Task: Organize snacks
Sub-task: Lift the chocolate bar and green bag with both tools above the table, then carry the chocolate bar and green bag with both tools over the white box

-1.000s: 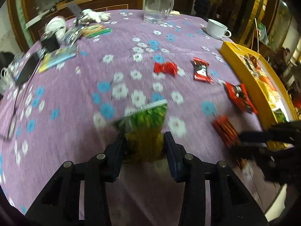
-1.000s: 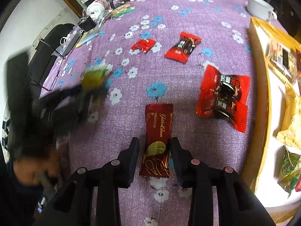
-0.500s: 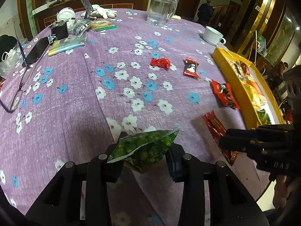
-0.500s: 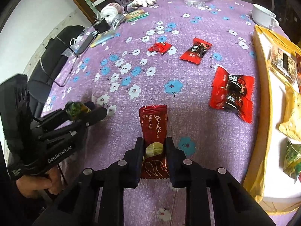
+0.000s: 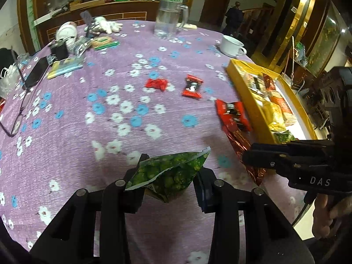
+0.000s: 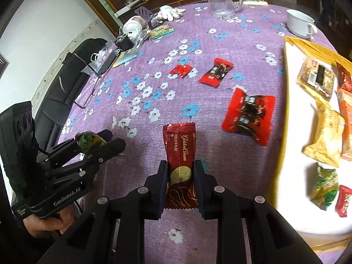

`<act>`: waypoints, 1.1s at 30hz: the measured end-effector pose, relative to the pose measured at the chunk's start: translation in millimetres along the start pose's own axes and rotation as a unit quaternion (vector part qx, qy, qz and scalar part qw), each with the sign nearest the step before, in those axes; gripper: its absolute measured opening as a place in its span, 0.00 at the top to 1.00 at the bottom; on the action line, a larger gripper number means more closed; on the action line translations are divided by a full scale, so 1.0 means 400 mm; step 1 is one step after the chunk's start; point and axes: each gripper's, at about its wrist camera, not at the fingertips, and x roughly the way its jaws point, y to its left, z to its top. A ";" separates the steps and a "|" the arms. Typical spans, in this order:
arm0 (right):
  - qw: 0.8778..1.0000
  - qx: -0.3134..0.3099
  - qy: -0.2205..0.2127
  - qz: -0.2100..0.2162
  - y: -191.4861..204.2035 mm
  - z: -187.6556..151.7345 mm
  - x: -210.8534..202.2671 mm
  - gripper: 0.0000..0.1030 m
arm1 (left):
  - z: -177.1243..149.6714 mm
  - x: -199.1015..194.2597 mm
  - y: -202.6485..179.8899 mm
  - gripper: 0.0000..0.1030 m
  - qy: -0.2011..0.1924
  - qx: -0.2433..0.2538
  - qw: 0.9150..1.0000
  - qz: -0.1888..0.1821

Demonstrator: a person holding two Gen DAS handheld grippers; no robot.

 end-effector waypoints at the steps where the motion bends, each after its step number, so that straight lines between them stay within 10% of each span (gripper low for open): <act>1: 1.000 0.002 -0.003 0.000 -0.011 -0.001 -0.011 0.77 | 0.004 0.001 -0.014 0.66 0.000 0.003 1.000 -0.003; 33: 0.971 0.203 -0.096 -0.081 -0.466 -0.137 -0.300 0.77 | 0.111 0.109 -0.566 0.66 0.037 0.195 0.969 -0.147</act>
